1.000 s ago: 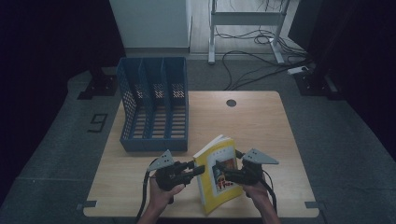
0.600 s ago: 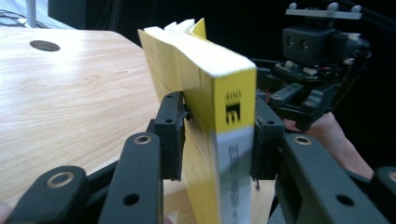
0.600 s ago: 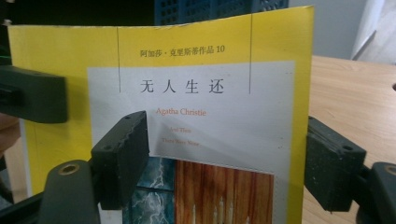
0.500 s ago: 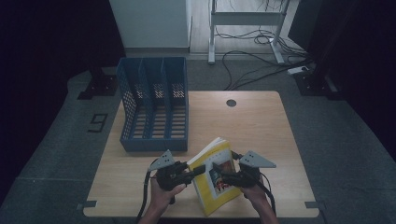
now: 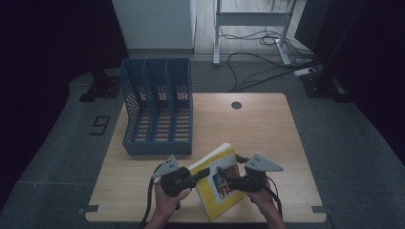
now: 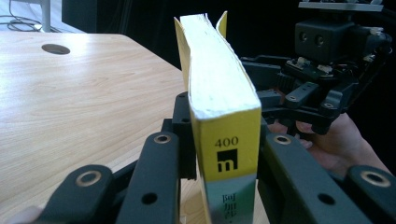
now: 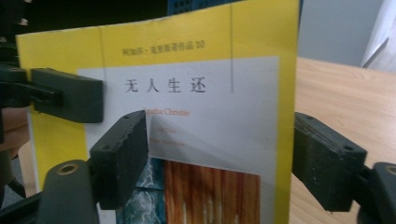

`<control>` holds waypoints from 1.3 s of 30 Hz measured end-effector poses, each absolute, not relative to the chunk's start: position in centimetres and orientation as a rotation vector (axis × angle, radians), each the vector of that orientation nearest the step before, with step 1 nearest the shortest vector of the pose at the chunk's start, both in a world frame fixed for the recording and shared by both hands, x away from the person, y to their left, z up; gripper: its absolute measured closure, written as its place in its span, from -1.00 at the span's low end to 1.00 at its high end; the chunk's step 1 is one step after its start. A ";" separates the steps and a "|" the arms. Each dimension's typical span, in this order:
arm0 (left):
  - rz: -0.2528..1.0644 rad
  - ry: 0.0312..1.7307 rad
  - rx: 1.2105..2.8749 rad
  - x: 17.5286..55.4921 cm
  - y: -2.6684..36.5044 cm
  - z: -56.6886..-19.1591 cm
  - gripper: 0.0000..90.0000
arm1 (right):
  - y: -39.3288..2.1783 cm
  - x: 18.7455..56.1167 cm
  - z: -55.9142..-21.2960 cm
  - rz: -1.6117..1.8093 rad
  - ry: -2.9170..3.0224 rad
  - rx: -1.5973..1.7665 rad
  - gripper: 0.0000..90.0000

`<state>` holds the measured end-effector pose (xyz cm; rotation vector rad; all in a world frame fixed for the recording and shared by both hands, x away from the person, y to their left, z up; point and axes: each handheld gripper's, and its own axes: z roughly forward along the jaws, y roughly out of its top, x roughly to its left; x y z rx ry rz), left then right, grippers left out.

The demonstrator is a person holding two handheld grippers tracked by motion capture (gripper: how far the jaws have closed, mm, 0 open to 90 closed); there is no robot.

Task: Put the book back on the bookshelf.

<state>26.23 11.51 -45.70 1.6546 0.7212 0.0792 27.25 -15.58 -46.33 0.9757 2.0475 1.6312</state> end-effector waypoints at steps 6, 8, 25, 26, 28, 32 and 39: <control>0.081 0.715 1.648 26.2 11.5 -45.6 0.66 | -15.9 27.4 -46.3 1.616 2.067 0.991 -0.54; 0.084 0.708 1.650 26.1 11.6 -45.6 0.67 | -15.9 27.4 -46.3 1.625 2.077 0.982 -0.45; 0.258 0.576 1.721 26.3 8.3 -42.5 0.68 | -17.8 26.3 -44.2 1.669 1.878 0.952 -0.35; 0.258 0.576 1.721 26.3 8.3 -42.5 0.68 | -17.8 26.3 -44.2 1.669 1.878 0.952 -0.35; 0.243 0.581 1.722 26.5 8.2 -42.9 0.67 | -18.1 26.4 -44.4 1.655 1.880 0.958 -0.34; 0.219 0.601 1.700 26.7 8.9 -43.8 0.63 | -17.6 26.6 -44.9 1.644 1.893 0.950 -0.32; 0.147 0.625 1.698 27.3 9.0 -44.4 0.47 | -17.1 26.6 -45.0 1.630 1.896 0.943 -0.33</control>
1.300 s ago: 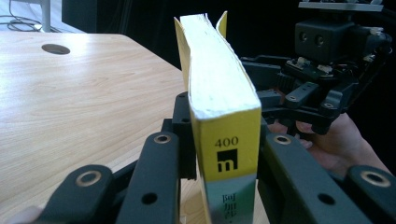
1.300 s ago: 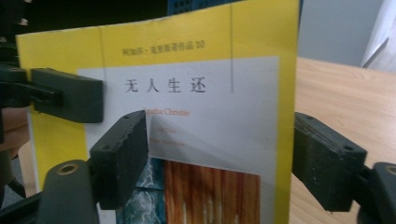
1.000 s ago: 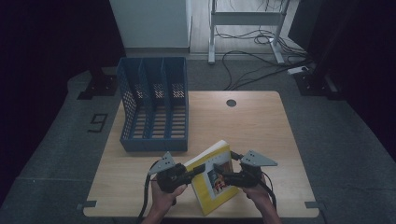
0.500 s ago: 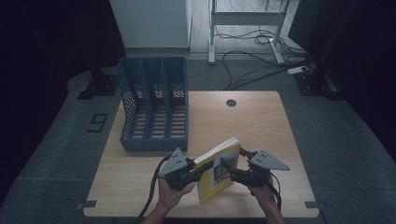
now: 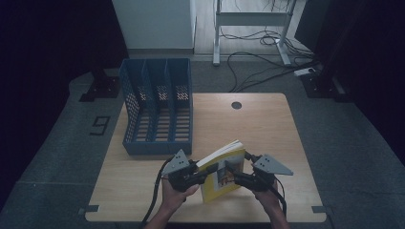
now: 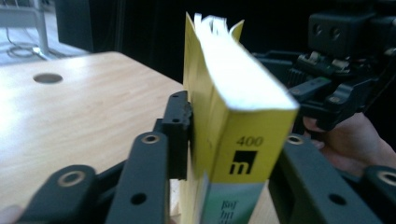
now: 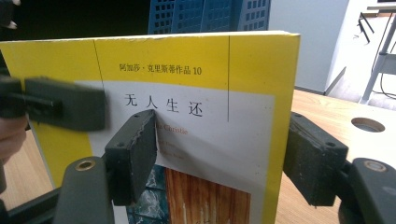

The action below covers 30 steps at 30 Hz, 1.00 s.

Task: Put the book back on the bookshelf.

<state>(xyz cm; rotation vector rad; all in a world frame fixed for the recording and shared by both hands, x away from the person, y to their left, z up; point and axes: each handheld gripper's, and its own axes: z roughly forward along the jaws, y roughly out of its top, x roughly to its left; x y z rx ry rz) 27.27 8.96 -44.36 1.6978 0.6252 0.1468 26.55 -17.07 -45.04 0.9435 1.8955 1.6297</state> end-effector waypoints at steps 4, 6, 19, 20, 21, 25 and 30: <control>0.150 0.638 1.713 27.4 8.5 -44.6 0.54 | -17.3 26.5 -45.0 1.633 1.906 0.938 -0.32; 0.165 0.643 1.715 27.3 8.5 -44.6 0.62 | -17.3 26.6 -45.0 1.636 1.910 0.939 -0.31; 0.179 0.663 1.703 27.3 9.6 -44.8 0.67 | -17.3 26.6 -45.2 1.640 1.949 0.915 -0.30; 0.167 0.684 1.688 27.5 10.1 -44.9 0.68 | -17.6 26.7 -45.2 1.635 1.942 0.926 -0.31; 0.162 0.693 1.680 27.6 10.3 -45.0 0.68 | -17.8 26.7 -45.3 1.633 1.938 0.937 -0.31; 0.168 0.699 1.672 27.7 10.7 -44.9 0.68 | -18.4 27.1 -45.7 1.631 1.924 0.983 -0.30; 0.182 0.693 1.673 27.7 11.6 -44.4 0.68 | -18.6 27.7 -46.7 1.598 1.942 1.023 -0.30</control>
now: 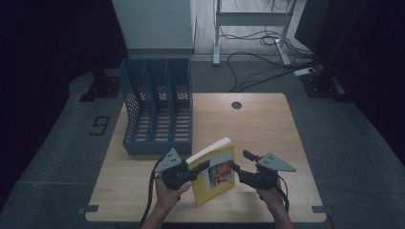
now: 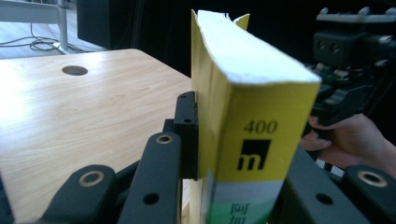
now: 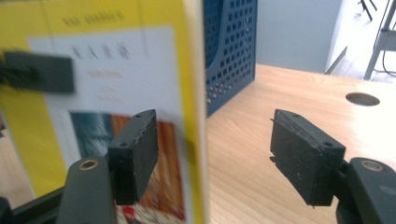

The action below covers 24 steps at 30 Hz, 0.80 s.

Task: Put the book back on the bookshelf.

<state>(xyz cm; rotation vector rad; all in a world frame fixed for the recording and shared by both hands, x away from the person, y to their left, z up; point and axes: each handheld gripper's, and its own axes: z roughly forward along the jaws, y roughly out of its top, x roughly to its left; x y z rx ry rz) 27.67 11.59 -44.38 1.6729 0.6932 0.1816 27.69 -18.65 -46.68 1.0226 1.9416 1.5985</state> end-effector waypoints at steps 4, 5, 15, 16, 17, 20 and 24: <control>0.186 0.702 1.649 27.7 12.5 -44.0 0.68 | -19.1 28.3 -47.6 1.559 1.960 1.065 -0.30; 0.184 0.704 1.640 27.7 12.7 -43.9 0.68 | -19.1 28.3 -47.6 1.559 1.960 1.065 -0.30; 0.190 0.714 1.597 27.6 14.1 -43.3 0.68 | -19.4 29.8 -50.5 1.390 2.107 1.192 -0.30; 0.193 0.715 1.597 27.6 14.2 -43.3 0.68 | -19.4 29.9 -50.7 1.388 2.110 1.197 -0.30; 0.195 0.719 1.594 27.6 14.3 -43.2 0.68 | -19.4 29.9 -50.8 1.382 2.115 1.207 -0.30; 0.196 0.733 1.582 27.6 14.5 -43.2 0.68 | -19.5 30.0 -51.5 1.334 2.122 1.231 -0.30; 0.201 0.740 1.572 27.6 14.5 -42.9 0.68 | -19.4 30.1 -51.9 1.278 2.128 1.227 -0.30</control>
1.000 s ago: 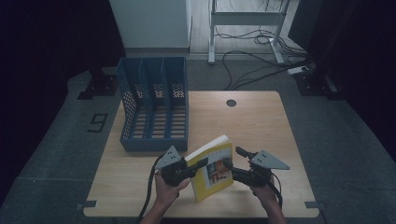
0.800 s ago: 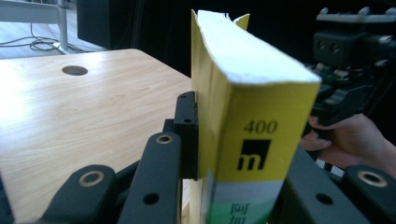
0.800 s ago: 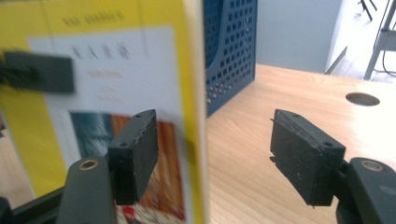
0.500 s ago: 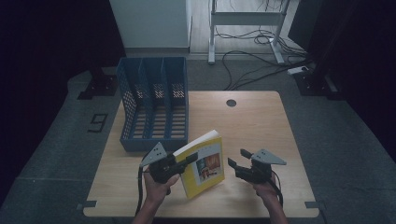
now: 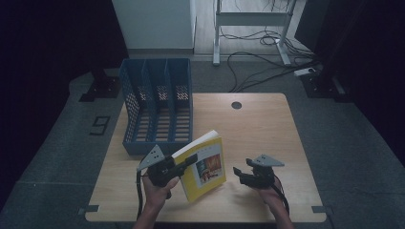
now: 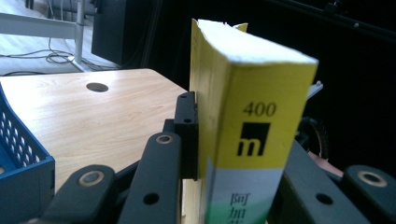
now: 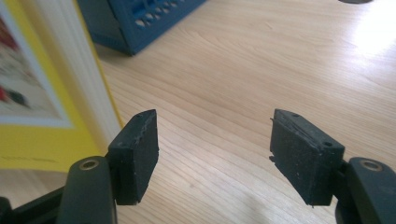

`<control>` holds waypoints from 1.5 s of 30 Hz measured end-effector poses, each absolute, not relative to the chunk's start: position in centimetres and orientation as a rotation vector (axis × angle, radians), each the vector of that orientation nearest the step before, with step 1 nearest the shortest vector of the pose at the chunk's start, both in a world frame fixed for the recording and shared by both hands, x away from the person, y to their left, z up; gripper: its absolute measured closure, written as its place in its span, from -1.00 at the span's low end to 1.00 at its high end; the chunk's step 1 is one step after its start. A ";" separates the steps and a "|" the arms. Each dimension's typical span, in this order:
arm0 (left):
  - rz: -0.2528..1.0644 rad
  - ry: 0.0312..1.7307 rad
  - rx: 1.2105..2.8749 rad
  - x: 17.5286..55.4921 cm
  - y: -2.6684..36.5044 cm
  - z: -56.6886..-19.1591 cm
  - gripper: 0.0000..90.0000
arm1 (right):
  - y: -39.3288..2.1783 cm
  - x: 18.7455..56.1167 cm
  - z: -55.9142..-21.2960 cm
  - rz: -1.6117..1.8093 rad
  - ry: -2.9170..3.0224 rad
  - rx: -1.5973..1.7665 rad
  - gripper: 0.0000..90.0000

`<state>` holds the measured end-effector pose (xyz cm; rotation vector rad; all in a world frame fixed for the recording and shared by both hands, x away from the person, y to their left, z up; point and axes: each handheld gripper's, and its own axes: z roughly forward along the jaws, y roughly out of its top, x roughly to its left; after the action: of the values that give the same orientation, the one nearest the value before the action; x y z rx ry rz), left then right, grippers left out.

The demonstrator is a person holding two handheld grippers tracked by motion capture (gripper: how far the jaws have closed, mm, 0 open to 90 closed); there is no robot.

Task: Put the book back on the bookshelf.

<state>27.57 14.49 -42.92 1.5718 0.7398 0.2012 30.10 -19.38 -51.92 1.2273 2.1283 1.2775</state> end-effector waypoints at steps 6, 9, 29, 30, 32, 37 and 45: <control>0.239 0.807 1.529 27.6 14.3 -42.0 0.68 | -19.2 30.2 -52.2 1.248 2.133 1.232 -0.30; 0.251 0.824 1.522 27.8 14.2 -41.4 0.68 | -19.4 30.3 -52.4 1.236 2.138 1.236 -0.30; 0.341 0.875 1.501 27.6 15.6 -37.2 0.68 | -19.9 31.6 -54.1 1.082 2.149 1.341 -0.30; 0.342 0.874 1.498 27.6 15.7 -37.0 0.68 | -19.9 31.6 -54.2 1.073 2.149 1.341 -0.30; 0.344 0.872 1.495 27.5 15.9 -36.7 0.68 | -19.9 31.8 -54.3 1.062 2.149 1.350 -0.30; 0.350 0.876 1.478 27.6 16.6 -36.1 0.68 | -19.8 32.2 -55.0 1.020 2.158 1.366 -0.31; 0.340 0.901 1.478 28.3 17.7 -35.2 0.68 | -19.7 32.0 -55.2 0.989 2.146 1.360 -0.31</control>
<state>28.31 17.72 -35.21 1.4781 0.9008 0.3405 31.98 -19.66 -55.19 1.3603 2.1455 0.9890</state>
